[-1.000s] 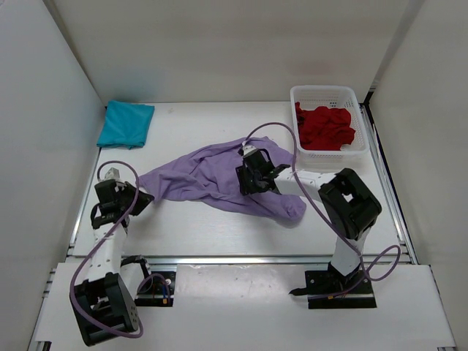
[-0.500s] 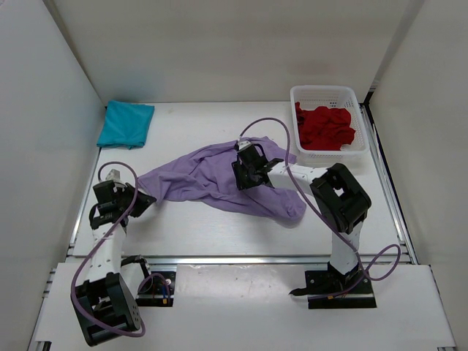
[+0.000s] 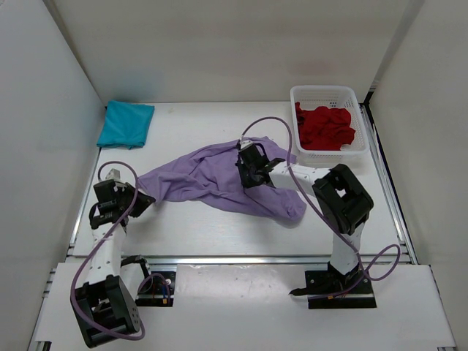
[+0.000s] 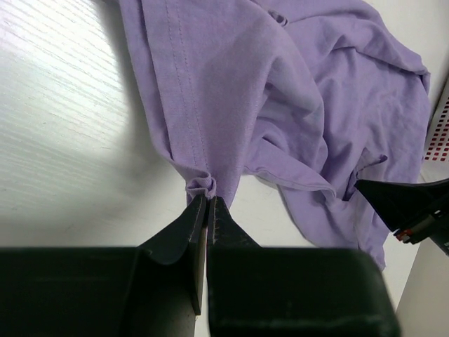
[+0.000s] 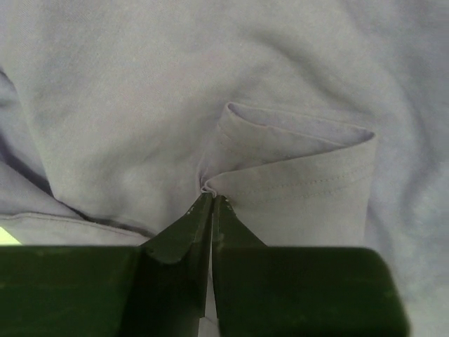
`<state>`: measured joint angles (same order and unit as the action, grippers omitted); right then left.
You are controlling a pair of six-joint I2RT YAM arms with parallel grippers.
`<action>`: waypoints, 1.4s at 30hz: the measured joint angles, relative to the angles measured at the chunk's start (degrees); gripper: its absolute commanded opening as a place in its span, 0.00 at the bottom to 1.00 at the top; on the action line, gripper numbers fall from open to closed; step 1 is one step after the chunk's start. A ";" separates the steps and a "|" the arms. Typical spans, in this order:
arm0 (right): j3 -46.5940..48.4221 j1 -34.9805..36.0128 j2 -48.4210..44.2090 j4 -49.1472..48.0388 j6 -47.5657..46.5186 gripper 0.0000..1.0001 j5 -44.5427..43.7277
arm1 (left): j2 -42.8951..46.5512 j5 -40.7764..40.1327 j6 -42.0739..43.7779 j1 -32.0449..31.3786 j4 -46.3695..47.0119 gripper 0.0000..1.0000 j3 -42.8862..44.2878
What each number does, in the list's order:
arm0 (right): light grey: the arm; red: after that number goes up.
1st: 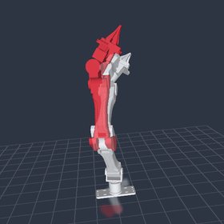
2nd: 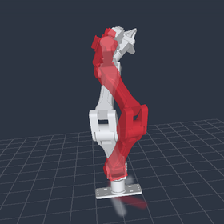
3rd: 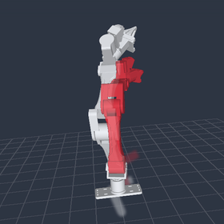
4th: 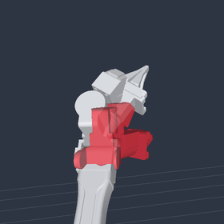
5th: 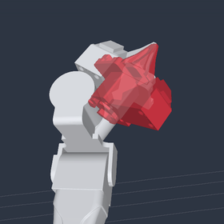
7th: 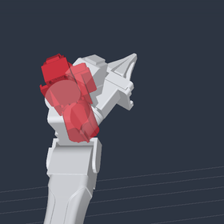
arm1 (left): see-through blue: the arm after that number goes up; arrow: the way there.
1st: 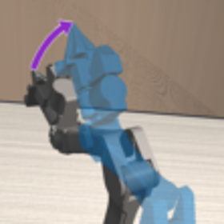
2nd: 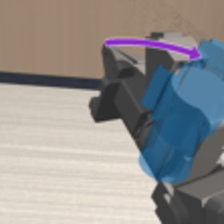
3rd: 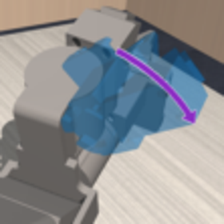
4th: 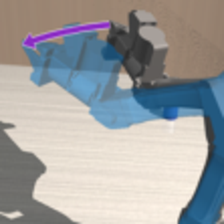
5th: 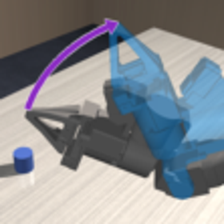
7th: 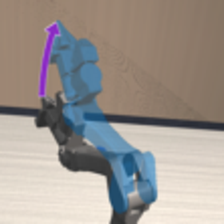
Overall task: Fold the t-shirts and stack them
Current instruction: Flatten out the tshirt
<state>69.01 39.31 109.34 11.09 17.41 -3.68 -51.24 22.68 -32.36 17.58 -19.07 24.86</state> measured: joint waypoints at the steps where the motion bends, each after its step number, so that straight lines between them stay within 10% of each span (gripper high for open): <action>1: -0.09 0.00 -0.42 0.26 0.00 0.00 -0.24 | 0.04 -0.15 0.02 -0.17 -0.11 0.00 0.00; 20: -21.75 -0.59 -34.62 4.74 1.07 0.00 8.72 | -2.14 0.72 -3.54 -2.75 5.75 0.00 -0.02; 31: -34.47 18.10 -54.93 25.55 9.68 0.00 12.31 | -4.42 1.84 -7.80 -1.40 9.35 0.00 -0.02; 33: -37.62 17.99 -57.22 29.31 13.46 0.24 11.47 | -4.44 1.97 -8.57 -1.31 10.23 0.00 -0.02; 36: -39.82 15.54 -62.40 33.44 17.18 0.45 9.70 | -4.52 1.66 -9.88 -2.51 11.82 0.00 -0.02; 42: -41.94 -11.85 -64.70 22.16 13.35 0.49 15.28 | -6.14 -0.74 -11.02 -9.11 14.25 0.00 0.07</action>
<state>27.07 27.46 44.64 33.26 30.76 11.60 -57.39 21.93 -43.38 8.47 -4.82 24.93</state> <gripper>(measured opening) 0.491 0.123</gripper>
